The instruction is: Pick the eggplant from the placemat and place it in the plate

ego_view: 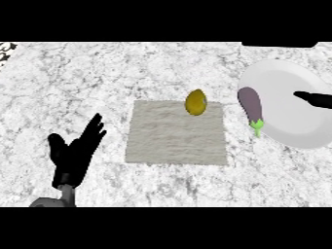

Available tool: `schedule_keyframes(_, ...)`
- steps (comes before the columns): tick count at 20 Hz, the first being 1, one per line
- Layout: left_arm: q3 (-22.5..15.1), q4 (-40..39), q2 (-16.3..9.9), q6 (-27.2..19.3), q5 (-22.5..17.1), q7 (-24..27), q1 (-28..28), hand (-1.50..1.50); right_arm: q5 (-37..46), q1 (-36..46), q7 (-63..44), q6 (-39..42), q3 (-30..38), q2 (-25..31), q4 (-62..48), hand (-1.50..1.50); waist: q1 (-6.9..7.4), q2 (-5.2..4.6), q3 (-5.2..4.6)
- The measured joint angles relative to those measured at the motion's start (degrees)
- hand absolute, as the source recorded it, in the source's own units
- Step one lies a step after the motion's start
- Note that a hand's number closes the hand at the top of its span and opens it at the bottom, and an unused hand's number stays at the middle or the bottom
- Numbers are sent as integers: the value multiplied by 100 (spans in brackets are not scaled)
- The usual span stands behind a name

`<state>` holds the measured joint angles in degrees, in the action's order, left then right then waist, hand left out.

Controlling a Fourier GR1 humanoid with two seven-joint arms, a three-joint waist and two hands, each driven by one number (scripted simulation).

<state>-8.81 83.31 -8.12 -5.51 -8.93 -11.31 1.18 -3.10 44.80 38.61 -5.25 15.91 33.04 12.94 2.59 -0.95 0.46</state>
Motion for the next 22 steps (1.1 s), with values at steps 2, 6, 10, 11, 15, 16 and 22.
schedule_keyframes(2,0,17,25,-43,19,-58,-8,0,-80,-20,-16,440,81,169,-110,-150,-20,9,-1)
schedule_keyframes(6,70,-23,5,-25,20,-6,-39,0,-155,-252,118,1449,139,518,-219,-150,-72,33,-2)
schedule_keyframes(10,130,-46,-21,40,-12,-19,-46,0,-76,-688,542,2267,60,728,-258,-150,-110,46,-3)
schedule_keyframes(11,149,-121,-17,42,13,45,-35,0,-45,-752,578,2428,31,815,-252,-150,-121,54,2)
schedule_keyframes(15,157,-44,26,41,35,110,-109,0,115,-1139,776,2557,-88,1023,-205,-150,-137,68,-3)
schedule_keyframes(16,155,-31,40,46,35,115,-121,0,155,-1229,817,2567,-117,1077,-190,-150,-142,70,-4)
schedule_keyframes(22,171,188,3,46,68,-144,-217,0,388,-1678,1029,2454,-306,1170,10,-150,-176,81,-18)
